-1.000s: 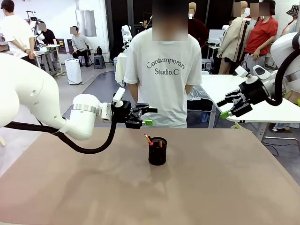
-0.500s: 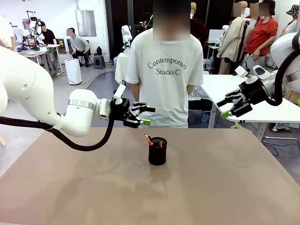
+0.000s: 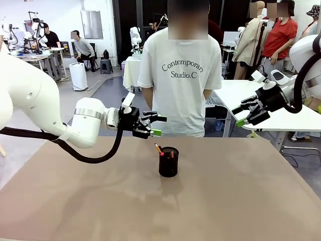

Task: Place the pens into the pen holder.
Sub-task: Pick up a writing instrument from the table and place it into the Pen holder.

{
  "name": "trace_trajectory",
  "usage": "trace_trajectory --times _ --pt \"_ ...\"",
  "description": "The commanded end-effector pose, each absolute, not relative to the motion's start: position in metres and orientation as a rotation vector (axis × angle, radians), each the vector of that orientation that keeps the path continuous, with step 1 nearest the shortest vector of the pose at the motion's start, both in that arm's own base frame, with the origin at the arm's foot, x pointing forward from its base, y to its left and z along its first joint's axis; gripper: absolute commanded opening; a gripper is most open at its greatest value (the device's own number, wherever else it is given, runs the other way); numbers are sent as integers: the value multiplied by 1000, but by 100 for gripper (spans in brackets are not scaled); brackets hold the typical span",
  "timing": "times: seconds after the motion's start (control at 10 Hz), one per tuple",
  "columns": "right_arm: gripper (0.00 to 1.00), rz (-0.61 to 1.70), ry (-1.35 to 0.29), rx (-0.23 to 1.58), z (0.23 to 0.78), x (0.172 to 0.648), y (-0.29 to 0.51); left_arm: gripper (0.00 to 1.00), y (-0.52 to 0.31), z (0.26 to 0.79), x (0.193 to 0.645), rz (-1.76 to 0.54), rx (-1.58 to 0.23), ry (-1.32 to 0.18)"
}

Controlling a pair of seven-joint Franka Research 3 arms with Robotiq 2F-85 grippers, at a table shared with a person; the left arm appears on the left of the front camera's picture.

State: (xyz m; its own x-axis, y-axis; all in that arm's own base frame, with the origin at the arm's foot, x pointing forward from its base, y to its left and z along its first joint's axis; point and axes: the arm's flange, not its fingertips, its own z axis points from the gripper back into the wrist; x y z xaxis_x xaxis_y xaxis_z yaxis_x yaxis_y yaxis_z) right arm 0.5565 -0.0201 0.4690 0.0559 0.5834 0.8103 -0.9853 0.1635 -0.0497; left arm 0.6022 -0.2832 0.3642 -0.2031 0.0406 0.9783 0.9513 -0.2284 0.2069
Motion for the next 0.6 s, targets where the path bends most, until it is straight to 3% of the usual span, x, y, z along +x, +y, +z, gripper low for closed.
trace_trajectory --times 0.0,0.5 --pt "100 1307 -800 616 472 557 -19 100 -267 378 602 -1439 -1271 -1118" --pt "100 1307 -800 616 472 557 -19 100 -225 459 553 -1482 -985 -850"
